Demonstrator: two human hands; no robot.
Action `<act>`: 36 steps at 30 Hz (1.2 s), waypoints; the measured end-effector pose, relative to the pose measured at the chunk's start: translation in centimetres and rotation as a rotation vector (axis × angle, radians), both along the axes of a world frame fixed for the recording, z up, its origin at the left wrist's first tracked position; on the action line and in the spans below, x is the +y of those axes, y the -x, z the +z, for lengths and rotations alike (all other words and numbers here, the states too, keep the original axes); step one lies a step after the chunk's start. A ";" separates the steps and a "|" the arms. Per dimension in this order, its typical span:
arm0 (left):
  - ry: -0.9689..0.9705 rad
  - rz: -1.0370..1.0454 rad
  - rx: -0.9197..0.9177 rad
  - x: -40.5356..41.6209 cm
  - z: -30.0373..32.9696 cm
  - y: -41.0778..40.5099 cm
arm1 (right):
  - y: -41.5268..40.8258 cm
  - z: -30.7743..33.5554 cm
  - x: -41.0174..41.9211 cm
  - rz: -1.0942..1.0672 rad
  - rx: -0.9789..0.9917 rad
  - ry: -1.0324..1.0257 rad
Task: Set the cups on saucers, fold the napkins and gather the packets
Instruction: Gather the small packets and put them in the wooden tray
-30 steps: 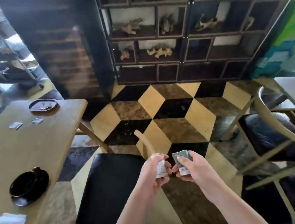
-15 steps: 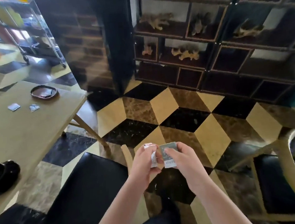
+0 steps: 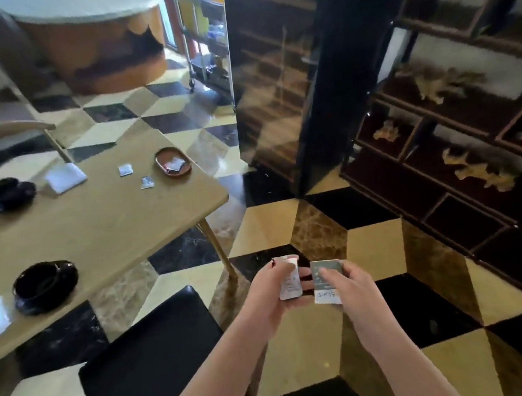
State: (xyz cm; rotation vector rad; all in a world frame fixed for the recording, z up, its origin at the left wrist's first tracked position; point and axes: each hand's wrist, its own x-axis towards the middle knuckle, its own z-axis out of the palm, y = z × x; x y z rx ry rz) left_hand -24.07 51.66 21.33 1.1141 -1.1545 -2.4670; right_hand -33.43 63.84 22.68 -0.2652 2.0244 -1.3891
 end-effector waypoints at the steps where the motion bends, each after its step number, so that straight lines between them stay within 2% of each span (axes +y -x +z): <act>1: -0.018 0.033 0.003 -0.6 0.3 0.5 | 0.8 -0.4 -1.0 0.035 -0.001 0.001; 13: -0.145 0.565 -0.132 -12.5 -2.1 10.8 | 17.3 -3.8 -20.2 0.560 -0.170 0.024; 17: -0.174 0.694 -0.110 -15.5 -2.0 13.5 | 20.7 -3.4 -26.1 0.757 -0.211 0.039; 25: -0.160 0.884 -0.057 -23.4 -2.6 15.2 | 21.3 -4.2 -37.4 0.932 -0.281 0.019; 30: -0.057 0.817 -0.047 -29.6 -5.6 13.3 | 19.5 -7.0 -44.8 0.988 -0.181 -0.077; 36: -0.093 0.826 -0.157 -40.0 -9.7 9.4 | 15.1 -10.1 -55.3 1.092 -0.013 -0.272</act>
